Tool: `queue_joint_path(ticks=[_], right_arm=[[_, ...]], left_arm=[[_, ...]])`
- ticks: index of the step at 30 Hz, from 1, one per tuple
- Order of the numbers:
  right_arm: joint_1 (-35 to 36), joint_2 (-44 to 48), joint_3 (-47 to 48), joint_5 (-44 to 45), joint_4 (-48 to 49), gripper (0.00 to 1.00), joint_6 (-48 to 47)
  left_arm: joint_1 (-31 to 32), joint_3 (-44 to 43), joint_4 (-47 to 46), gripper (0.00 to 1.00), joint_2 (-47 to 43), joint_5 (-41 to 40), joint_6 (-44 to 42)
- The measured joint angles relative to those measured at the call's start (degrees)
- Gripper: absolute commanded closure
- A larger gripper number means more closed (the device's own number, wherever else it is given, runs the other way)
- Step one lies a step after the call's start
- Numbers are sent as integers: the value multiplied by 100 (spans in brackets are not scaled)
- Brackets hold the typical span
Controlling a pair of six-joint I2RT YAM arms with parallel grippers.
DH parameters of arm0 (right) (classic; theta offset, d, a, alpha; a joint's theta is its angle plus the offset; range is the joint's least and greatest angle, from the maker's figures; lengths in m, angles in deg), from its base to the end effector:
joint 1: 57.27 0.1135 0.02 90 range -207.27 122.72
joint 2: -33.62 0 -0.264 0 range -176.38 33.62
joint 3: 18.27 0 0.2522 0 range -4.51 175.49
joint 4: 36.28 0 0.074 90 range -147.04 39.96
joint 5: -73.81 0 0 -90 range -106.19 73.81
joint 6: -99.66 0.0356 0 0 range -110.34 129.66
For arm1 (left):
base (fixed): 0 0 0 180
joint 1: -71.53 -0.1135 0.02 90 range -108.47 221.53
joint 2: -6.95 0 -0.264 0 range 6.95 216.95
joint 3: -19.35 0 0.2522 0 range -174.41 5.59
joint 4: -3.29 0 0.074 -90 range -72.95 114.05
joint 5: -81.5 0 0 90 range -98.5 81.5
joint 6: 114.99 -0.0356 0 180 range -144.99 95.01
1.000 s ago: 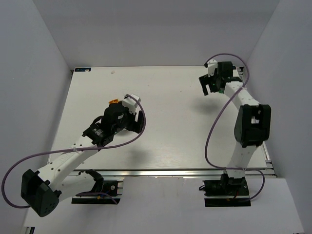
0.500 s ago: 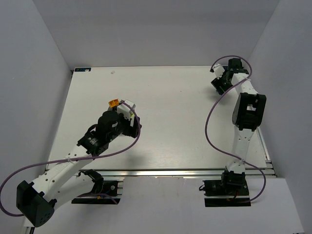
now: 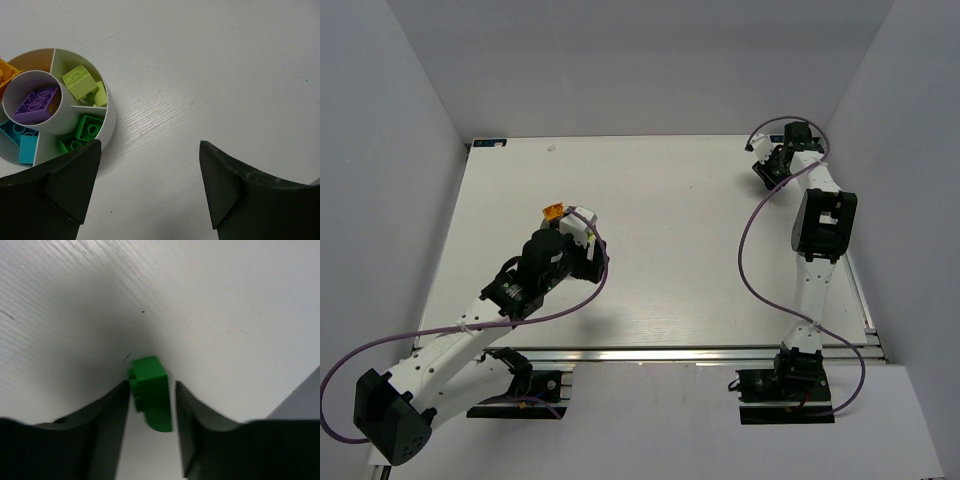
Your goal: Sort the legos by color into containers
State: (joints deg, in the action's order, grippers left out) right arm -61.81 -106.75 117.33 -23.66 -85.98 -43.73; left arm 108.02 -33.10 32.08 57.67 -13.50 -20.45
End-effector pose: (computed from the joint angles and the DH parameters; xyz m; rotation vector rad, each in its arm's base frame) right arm 0.5368 -0.0380 0.1720 -1.0931 2.2790 -0.2478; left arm 0.1646 -0.1179 0.2757 0.5139 1.9950 -0.3575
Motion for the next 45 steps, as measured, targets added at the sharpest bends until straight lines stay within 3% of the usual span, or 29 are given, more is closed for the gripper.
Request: queue_joint_path(ticks=[1, 2, 5, 8, 11, 15, 21, 26, 31, 38, 45], right_arm=[[-15, -9, 0, -37, -7, 65, -17], [-35, -26, 0, -68, -20, 79, -9], [-87, -31, -7, -153, -13, 93, -13], [-142, 42, -149, -280, 48, 100, -39], [-214, 376, -621, -715, -83, 100, -109], [-289, 1381, -1954, -2107, -824, 100, -719], [278, 4321, -4680, -4256, -1764, 100, -2070], [1110, 6065, -5770, -5261, -1703, 100, -2232], [1458, 6769, -6391, -5436, -1152, 100, -1882], [2103, 7001, -6721, -5353, -216, 100, -929], [2636, 6983, -6725, -4929, 671, 100, 94]], left_arm=[[0, 0, -9, 11, 7, 0, 2], [0, 0, -24, 11, 9, 2, 15], [0, 4, -92, 11, 9, 85, 72], [0, 61, -275, 6, 9, 306, 203], [0, 98, -540, 5, 33, 577, 595], [2, 120, -1327, 4, 334, 1062, 1722], [92, 94, -2726, 4, 1668, 2063, 3436], [168, -157, -3316, 4, 2586, 2697, 4382], [302, -343, -3764, 3, 2776, 3005, 4986], [466, -461, -4308, 4, 2848, 3163, 5543], [638, -608, -4028, 15, 3167, 3185, 5696]])
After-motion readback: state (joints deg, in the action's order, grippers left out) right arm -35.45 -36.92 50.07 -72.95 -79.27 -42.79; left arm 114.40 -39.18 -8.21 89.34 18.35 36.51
